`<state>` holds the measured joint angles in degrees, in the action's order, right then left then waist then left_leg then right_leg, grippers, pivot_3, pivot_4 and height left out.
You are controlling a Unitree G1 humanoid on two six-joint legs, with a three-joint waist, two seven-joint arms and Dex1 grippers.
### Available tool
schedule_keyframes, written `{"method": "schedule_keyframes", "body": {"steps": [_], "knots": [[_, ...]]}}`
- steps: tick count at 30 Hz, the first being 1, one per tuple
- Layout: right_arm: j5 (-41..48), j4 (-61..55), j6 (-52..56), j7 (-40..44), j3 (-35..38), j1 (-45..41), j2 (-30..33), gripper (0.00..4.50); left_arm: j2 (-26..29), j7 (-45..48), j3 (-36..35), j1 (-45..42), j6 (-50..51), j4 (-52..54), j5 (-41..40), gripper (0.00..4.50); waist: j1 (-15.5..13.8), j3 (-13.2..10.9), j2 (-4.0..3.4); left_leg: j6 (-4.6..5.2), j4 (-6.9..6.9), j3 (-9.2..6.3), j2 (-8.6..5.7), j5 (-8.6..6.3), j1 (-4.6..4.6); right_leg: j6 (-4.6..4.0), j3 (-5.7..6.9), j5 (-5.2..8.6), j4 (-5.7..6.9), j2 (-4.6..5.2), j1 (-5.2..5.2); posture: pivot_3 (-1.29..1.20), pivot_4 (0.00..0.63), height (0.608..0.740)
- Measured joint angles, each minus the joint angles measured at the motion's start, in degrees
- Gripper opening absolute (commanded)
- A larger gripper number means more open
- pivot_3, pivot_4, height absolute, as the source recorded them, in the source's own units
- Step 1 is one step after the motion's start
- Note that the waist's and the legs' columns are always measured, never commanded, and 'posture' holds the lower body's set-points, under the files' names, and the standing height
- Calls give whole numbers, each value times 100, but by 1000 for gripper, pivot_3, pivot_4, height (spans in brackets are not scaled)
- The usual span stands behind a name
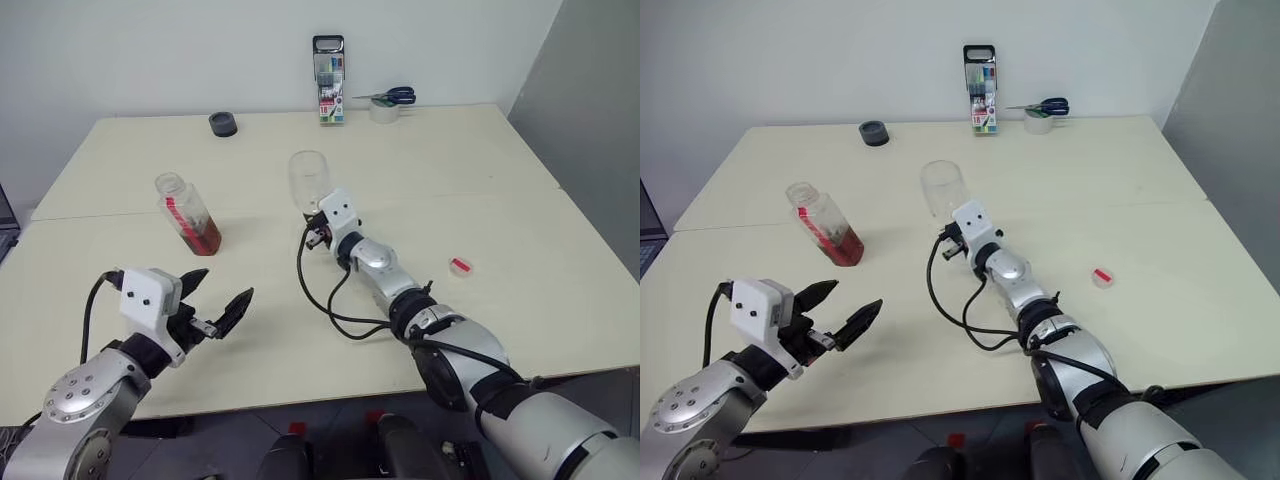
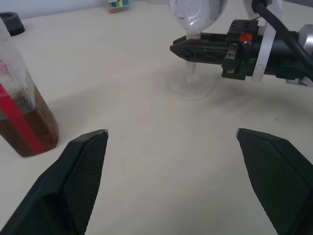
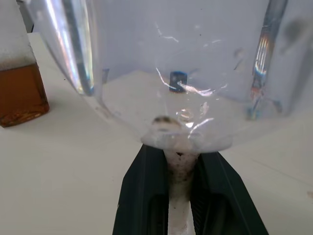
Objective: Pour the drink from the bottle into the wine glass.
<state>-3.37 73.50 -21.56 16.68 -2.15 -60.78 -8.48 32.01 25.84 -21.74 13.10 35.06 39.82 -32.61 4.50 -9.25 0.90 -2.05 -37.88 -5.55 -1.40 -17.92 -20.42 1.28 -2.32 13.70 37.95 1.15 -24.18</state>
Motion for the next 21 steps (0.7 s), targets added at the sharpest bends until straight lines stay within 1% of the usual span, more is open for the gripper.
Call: {"method": "schedule_keyframes", "body": {"steps": [14,16,17,20,21], "knots": [[46,0,32,31,109,65,1,276,79,99,129,-128,92,-119,-6,4500,13,0,-1,0,0,-2,0,0,-1,0,0,0,0,0,0,0,150,740],[45,-1,31,39,104,96,4,959,115,113,129,-159,92,-179,-2,4500,13,-1,-1,0,0,-3,0,0,-1,0,0,0,0,0,0,0,150,740],[45,-6,31,51,103,105,5,1146,133,116,129,-192,92,-206,-2,4500,13,-1,-1,0,0,-2,0,0,-1,0,1,0,0,-1,0,0,150,740],[41,-17,18,126,84,120,6,2005,154,119,134,-279,91,-222,-1,4500,13,-1,-1,0,0,-2,0,0,-1,0,0,0,0,-1,-1,0,150,740],[39,-27,4,149,82,121,7,2411,154,119,145,-298,91,-236,1,4500,13,-1,-1,-1,0,-2,0,0,-1,0,0,0,0,-1,-1,0,150,740]]}}
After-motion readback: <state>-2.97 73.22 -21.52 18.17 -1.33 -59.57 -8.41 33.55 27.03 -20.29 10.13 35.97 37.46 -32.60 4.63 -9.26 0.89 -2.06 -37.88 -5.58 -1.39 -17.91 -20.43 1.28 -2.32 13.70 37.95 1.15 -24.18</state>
